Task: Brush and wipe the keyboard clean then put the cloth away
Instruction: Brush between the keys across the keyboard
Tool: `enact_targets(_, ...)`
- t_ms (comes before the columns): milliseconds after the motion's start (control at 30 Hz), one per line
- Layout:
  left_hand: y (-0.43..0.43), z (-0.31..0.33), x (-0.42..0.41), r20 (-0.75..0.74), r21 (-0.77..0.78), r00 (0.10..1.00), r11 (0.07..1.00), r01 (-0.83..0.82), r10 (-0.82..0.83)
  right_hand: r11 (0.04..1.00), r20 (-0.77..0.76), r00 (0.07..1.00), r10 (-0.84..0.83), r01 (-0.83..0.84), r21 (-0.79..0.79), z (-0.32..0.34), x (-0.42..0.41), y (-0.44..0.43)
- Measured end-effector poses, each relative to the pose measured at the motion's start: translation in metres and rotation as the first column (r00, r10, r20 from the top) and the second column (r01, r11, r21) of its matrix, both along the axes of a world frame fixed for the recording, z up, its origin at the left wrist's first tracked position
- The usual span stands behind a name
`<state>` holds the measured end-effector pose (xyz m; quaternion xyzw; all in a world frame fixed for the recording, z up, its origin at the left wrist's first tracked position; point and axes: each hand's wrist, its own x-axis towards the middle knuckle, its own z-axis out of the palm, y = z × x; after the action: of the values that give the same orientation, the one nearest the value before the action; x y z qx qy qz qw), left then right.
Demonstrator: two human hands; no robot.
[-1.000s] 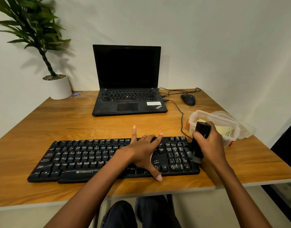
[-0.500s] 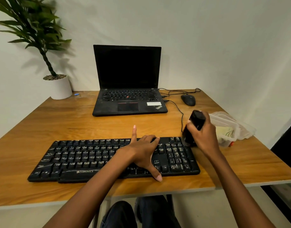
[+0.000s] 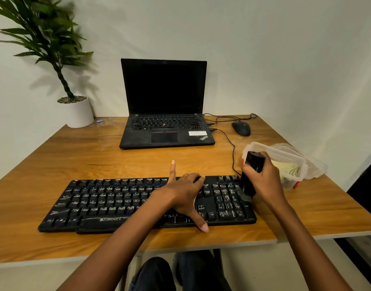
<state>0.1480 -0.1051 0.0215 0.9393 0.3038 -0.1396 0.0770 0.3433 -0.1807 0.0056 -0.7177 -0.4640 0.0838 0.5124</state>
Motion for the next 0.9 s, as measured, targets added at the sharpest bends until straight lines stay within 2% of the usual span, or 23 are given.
enact_targets(167, 0.0, 0.0, 0.0, -0.004, 0.009, 1.0, 1.0, 0.004, -0.004, 0.995, 0.019, 1.0, -0.012, 0.01, 0.095, 0.005, -0.003, 0.004)
enact_targets(367, 0.001, -0.001, 0.0, -0.001, 0.016, 1.0, 1.0, 0.009, -0.009, 0.999, -0.002, 0.999, -0.049, 0.049, 0.002, 0.005, -0.001, 0.006)
enact_targets(500, 0.001, -0.002, 0.0, -0.006, 0.018, 1.0, 1.0, 0.007, -0.007, 0.994, 0.043, 0.999, -0.033, 0.029, 0.103, 0.003, -0.005, 0.009)
enact_targets(600, 0.001, -0.002, 0.0, -0.008, 0.009, 1.0, 1.0, -0.001, 0.001, 0.999, 0.13, 0.991, -0.035, 0.033, 0.02, -0.003, -0.004, 0.006)
enact_targets(667, 0.001, -0.002, 0.0, -0.008, 0.004, 1.0, 1.0, -0.002, 0.002, 0.999, 0.103, 0.994, -0.033, 0.035, -0.017, 0.005, 0.003, 0.01)
enact_targets(800, 0.001, -0.002, 0.0, -0.009, 0.002, 1.0, 1.0, -0.003, 0.003, 0.993, 0.05, 0.999, -0.015, 0.01, 0.115, 0.014, 0.005, 0.021)
enact_targets(900, 0.001, -0.002, 0.0, -0.012, 0.005, 1.0, 1.0, 0.0, 0.0, 1.0, 0.109, 0.994, 0.019, -0.02, 0.005, -0.001, 0.003, 0.022)
